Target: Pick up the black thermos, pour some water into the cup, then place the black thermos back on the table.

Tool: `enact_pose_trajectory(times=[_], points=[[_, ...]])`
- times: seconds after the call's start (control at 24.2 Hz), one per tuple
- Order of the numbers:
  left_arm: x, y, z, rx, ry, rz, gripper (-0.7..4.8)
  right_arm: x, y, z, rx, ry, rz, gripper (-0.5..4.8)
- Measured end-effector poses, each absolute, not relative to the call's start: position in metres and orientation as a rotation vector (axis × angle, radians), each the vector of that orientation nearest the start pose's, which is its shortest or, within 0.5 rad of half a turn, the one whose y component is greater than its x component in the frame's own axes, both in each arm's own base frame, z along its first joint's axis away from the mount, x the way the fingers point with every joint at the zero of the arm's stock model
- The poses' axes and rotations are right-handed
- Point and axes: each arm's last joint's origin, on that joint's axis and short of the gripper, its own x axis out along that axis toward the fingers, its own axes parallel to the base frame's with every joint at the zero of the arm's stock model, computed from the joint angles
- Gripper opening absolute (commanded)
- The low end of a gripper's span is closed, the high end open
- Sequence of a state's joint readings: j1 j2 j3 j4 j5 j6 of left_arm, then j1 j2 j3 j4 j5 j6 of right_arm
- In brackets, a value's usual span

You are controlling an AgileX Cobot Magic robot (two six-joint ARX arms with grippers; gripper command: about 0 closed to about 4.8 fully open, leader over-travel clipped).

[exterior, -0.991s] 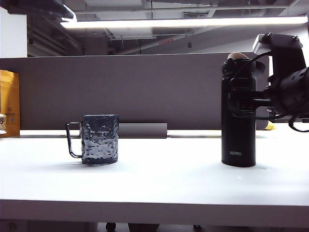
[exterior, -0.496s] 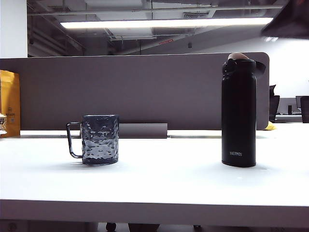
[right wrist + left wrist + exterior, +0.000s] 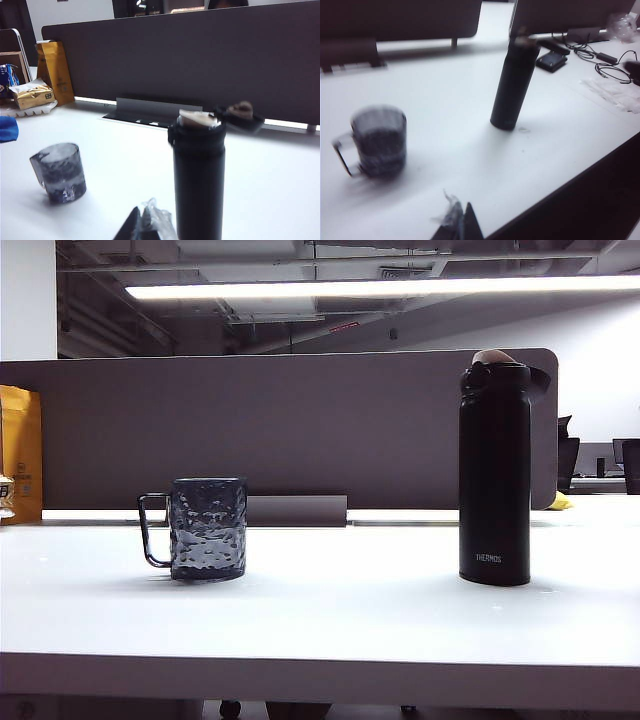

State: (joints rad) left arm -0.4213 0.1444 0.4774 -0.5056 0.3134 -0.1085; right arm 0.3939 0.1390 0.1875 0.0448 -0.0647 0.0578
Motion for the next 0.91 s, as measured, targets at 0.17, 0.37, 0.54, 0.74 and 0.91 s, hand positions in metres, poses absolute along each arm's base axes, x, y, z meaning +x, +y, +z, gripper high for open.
enact_pose_trajectory(times=[0.17,0.37,0.54,0.74,0.91], points=[[0.065,-0.039,0.228,-0.175,0.223,-0.705,-0.05,0.087,0.038,0.19,0.067,-0.049,0.46,-0.09],[0.079,-0.041,0.189,-0.2,0.26,-0.577,-0.05,0.089,0.039,0.164,0.054,0.03,0.456,-0.09],[0.087,-0.043,0.169,-0.236,0.228,-0.525,-0.05,0.089,0.039,0.157,0.042,0.098,0.451,-0.08],[0.09,-0.044,0.151,-0.234,0.241,-0.504,-0.05,0.088,0.039,0.153,0.045,0.15,0.449,0.0],[0.091,-0.043,0.148,-0.225,0.257,-0.467,-0.04,0.088,0.038,0.151,0.053,0.17,0.447,0.0]])
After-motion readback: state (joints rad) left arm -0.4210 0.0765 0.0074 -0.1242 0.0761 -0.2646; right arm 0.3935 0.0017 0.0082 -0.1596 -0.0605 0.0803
